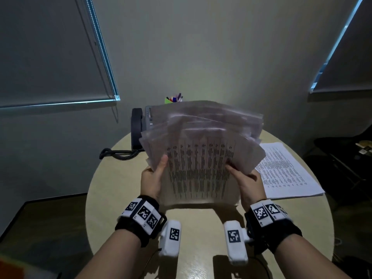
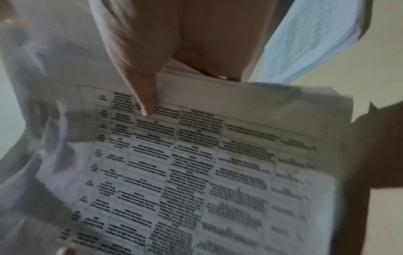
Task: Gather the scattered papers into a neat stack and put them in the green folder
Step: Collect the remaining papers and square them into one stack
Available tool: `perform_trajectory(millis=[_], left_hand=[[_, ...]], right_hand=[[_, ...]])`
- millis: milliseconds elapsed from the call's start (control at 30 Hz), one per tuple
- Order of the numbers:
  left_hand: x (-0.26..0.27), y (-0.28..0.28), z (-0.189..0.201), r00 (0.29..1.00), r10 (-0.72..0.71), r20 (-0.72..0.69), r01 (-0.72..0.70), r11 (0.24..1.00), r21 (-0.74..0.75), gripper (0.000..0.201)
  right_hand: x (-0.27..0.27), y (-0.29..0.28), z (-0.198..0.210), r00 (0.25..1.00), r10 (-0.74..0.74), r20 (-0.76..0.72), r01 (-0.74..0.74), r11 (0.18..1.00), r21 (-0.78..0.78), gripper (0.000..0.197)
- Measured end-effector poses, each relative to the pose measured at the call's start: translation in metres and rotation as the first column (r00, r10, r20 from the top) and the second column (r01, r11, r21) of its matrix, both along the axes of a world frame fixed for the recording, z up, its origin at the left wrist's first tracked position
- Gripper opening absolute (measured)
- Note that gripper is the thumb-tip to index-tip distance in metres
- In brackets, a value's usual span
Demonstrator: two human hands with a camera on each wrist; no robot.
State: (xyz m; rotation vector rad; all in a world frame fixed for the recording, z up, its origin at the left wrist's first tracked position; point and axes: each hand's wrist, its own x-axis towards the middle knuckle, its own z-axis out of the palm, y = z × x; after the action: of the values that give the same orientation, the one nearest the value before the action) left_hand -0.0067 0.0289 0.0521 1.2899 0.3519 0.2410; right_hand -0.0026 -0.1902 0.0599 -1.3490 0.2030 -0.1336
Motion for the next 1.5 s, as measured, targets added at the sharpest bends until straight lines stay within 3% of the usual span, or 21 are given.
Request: perform_trajectory(millis=[133,200,367,433,667,867,1033,1067,1167,1200,1233,1267,1300,1367,1433,1500], left_hand=[[-0.002,0.006,-0.01,0.999,-0.04,0.02,0.039,0.999,0.038,0.021],[-0.005,0.002,-0.012,0.997,-0.075,0.031,0.074,0.997,0.024,0.026],[-0.009,-0.018,0.004,0.985,-0.01,0.174,-0.004,0.997,0.082,0.035],[-0.007,-0.017,0.015,0.974,0.018,0.224,-0.039,0.995,0.09,0.034],[-0.01,-0.01,0.046,0.922,0.037,0.386,-0.073,0.994,0.078,0.021],[-0.015,-0.015,0.007,0.993,0.007,0.121,-0.016,0.998,0.067,0.009],[-0.011,-0.016,-0.022,0.995,0.005,-0.104,-0.007,1.0,-0.021,0.038],[-0.009,-0.016,-0.024,0.99,0.01,-0.138,-0.02,0.997,-0.072,0.045],[-0.005,-0.015,-0.022,0.984,0.024,-0.178,-0.052,0.987,-0.154,0.074],[-0.003,-0.012,-0.021,0.984,0.022,-0.176,-0.047,0.989,-0.137,0.08],[-0.003,-0.011,-0.018,0.987,0.017,-0.161,-0.036,0.993,-0.115,0.078],[-0.002,-0.01,-0.017,0.989,0.009,-0.148,-0.021,0.996,-0.082,0.069],[-0.003,-0.009,-0.017,0.99,-0.001,-0.138,-0.005,0.999,-0.04,0.056],[-0.004,-0.007,-0.016,0.991,-0.011,-0.131,0.019,0.998,0.056,0.036],[-0.004,-0.007,-0.015,0.993,-0.044,-0.11,0.055,0.994,0.098,0.027],[-0.003,-0.008,-0.014,0.993,-0.073,-0.093,0.083,0.99,0.115,0.021]], right_hand=[[0.002,-0.006,-0.01,1.0,0.02,-0.001,-0.02,1.0,0.01,0.042],[0.004,-0.004,-0.015,0.999,0.048,-0.015,-0.048,0.998,-0.037,0.039],[0.007,0.0,-0.019,1.0,0.007,-0.001,-0.007,0.998,-0.06,0.01],[0.007,0.002,-0.008,0.999,-0.003,0.054,0.006,0.998,-0.063,0.019],[0.006,-0.006,0.035,0.957,0.024,0.288,-0.009,0.999,-0.054,0.012],[0.008,-0.013,-0.024,0.996,-0.015,0.086,0.027,0.99,-0.141,0.023],[0.003,-0.012,-0.043,0.996,0.027,-0.086,-0.041,0.986,-0.162,0.036],[0.003,-0.011,-0.044,0.993,0.031,-0.118,-0.047,0.99,-0.135,0.042],[0.006,-0.012,-0.051,0.988,0.037,-0.153,-0.046,0.997,-0.056,0.1],[0.006,-0.012,-0.048,0.98,0.053,-0.194,-0.065,0.996,-0.061,0.091],[0.008,-0.012,-0.044,0.98,0.063,-0.188,-0.082,0.992,-0.094,0.062],[0.009,-0.012,-0.041,0.987,0.064,-0.145,-0.081,0.991,-0.111,0.033],[0.008,-0.011,-0.035,0.995,0.051,-0.089,-0.061,0.991,-0.116,0.018],[0.006,-0.012,-0.026,0.999,0.006,-0.044,-0.01,0.996,-0.085,0.02],[0.008,-0.012,-0.015,0.999,-0.037,0.001,0.037,0.997,-0.06,0.03],[0.01,-0.014,0.001,0.996,-0.023,0.089,0.026,0.999,-0.032,0.028]])
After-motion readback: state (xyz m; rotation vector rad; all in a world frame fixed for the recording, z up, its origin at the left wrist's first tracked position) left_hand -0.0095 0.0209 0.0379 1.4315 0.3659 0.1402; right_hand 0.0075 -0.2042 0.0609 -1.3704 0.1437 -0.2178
